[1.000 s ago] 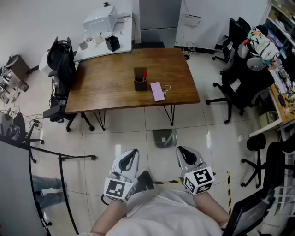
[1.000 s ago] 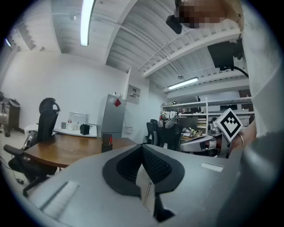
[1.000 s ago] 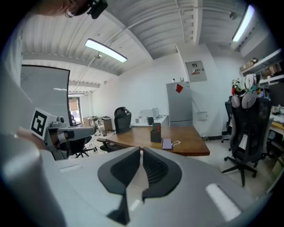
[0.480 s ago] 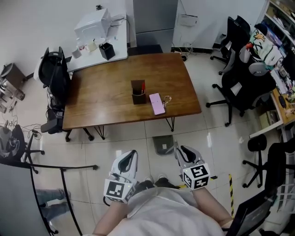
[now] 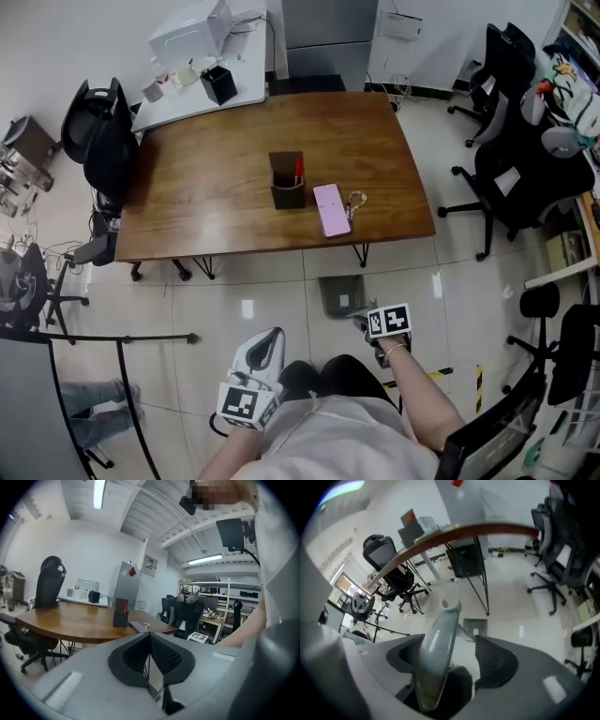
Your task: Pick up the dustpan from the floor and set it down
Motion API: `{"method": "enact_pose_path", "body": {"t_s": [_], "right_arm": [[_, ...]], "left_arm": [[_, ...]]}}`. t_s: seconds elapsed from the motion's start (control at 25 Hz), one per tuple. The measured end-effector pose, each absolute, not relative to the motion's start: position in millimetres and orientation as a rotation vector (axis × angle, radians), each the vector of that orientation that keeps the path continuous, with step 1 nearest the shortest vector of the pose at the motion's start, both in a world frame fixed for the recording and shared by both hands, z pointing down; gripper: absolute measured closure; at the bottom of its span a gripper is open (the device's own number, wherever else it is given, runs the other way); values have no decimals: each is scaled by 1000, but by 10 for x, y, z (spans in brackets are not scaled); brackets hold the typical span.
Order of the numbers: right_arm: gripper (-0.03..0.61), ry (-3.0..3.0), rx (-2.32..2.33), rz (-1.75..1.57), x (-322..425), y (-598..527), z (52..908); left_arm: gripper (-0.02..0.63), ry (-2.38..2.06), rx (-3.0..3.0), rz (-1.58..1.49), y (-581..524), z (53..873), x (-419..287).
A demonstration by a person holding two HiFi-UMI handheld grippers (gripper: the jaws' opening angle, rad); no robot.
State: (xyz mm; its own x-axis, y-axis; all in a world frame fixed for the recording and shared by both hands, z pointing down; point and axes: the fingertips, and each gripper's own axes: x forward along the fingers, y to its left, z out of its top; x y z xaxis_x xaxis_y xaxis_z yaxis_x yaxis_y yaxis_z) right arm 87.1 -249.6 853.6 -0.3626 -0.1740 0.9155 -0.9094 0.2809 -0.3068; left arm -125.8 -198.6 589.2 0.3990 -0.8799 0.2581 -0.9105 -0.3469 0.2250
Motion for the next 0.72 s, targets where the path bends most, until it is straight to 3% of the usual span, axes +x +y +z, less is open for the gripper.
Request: {"method": "enact_pose_path", "body": {"t_s": [0.12,0.2,0.24,0.48,0.72], "right_arm": [[276,-1750,916,1352,684,-2470,8692],[425,-1768,892,1333,598,-2482,8663],[541,-1768,882,1302,571,-2483,8654],[566,-1796,884,1214,502,-2388,8436],[571,-1816,898,1209,438,-2064,7548]], "left_arm": [[600,-1566,2320,119,-2032,6082,-1304],[600,-1568,2309,114,-2039,6187,-1343],[600,-1568,2304,110,-2045,6219,-1355],[600,-1521,2345,91,-2019,6069,-1314],[601,-1445,2373,123,-1830,5452,-1326]]}}
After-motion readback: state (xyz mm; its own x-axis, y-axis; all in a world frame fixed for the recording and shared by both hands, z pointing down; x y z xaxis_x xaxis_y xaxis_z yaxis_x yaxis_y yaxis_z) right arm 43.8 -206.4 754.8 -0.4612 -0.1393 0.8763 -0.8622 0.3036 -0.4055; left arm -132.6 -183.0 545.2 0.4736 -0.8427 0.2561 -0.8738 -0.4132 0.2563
